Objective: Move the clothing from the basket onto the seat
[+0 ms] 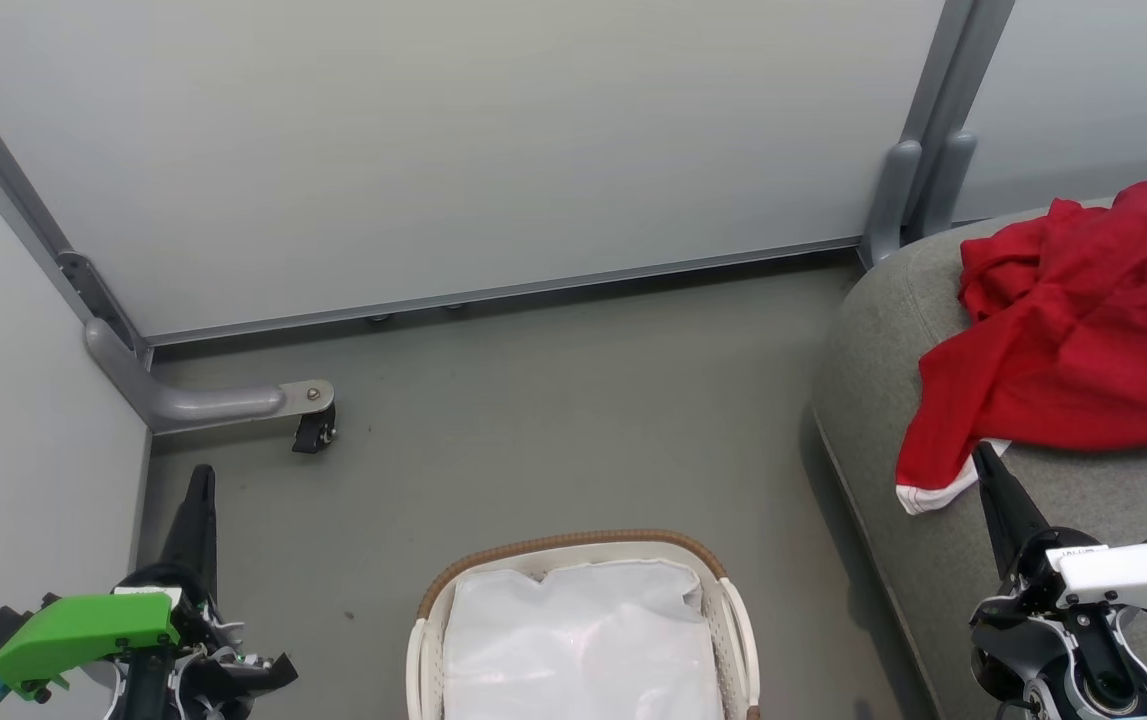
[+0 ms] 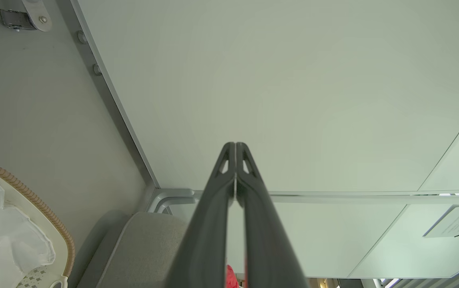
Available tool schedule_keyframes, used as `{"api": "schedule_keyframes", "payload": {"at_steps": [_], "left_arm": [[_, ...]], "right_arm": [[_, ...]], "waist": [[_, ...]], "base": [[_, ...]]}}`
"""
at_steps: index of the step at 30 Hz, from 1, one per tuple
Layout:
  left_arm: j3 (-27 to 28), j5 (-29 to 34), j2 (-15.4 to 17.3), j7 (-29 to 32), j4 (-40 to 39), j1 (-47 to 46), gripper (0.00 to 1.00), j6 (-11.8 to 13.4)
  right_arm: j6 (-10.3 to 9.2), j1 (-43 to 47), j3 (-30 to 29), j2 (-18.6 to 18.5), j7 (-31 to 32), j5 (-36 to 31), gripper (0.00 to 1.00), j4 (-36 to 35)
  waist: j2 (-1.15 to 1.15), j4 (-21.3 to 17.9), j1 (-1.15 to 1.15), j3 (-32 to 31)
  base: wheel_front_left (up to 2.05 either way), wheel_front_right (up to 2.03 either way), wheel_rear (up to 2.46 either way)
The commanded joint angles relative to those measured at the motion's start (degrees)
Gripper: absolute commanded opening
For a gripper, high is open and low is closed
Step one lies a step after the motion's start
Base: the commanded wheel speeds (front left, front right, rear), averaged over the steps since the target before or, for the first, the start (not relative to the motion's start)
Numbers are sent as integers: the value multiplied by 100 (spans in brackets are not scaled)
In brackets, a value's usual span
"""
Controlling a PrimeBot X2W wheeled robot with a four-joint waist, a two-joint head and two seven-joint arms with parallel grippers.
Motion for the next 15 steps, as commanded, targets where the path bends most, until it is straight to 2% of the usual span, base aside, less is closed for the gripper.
{"api": "schedule_keyframes", "payload": {"at_steps": [1,15], "left_arm": [[14,-17,27,17,-11,-55,0,-23],[14,-17,27,17,-11,-55,0,-23]], "right_arm": [[-2,60,-9,-34,16,20,0,-24],[-2,60,-9,-34,16,20,0,-25]], "waist": [[0,0,0,0],[0,0,0,0]], "base": [[0,0,0],[0,0,0]]}}
